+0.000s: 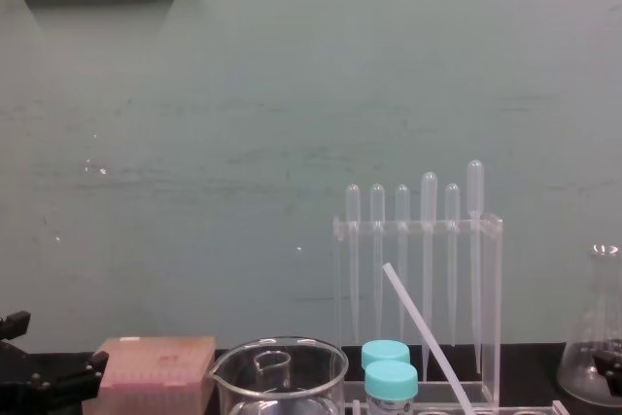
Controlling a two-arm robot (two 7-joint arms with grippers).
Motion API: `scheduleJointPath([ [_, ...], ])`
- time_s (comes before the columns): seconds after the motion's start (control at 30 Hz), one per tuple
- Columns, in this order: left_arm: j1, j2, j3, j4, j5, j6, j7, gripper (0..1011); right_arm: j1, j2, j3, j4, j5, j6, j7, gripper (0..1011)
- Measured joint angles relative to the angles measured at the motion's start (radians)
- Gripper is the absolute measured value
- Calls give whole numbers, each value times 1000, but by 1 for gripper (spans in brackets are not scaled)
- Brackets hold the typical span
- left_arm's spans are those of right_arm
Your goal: Pick up the stirring rod with one hand, then place it down.
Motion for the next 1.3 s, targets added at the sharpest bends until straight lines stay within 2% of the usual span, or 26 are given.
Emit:
scheduleJointPath([
  [0.7, 0, 0, 0, 0, 0, 0, 0, 1000, 0, 0, 0, 0, 0, 0, 0, 1002],
  [0.8, 0, 0, 0, 0, 0, 0, 0, 1000, 4, 7, 7, -4, 3, 21, 27, 1002],
  [0.87, 0, 0, 0, 0, 0, 0, 0, 1000, 9, 14, 16, -13, 20, 40, 54, 1002],
  [0.97, 0, 0, 0, 0, 0, 0, 0, 1000, 27, 27, 47, -46, 108, 106, 160, 1002],
  [1.03, 0, 0, 0, 0, 0, 0, 0, 1000, 38, 31, 57, -62, 148, 136, 208, 1002],
  [1.07, 0, 0, 0, 0, 0, 0, 0, 1000, 50, 34, 64, -76, 183, 167, 258, 1002],
  [1.2, 0, 0, 0, 0, 0, 0, 0, 1000, 76, 37, 66, -101, 239, 227, 352, 1002],
  [1.27, 0, 0, 0, 0, 0, 0, 0, 1000, 106, 35, 56, -112, 275, 279, 436, 1002],
  [1.3, 0, 0, 0, 0, 0, 0, 0, 1000, 115, 34, 51, -113, 279, 289, 455, 1002],
])
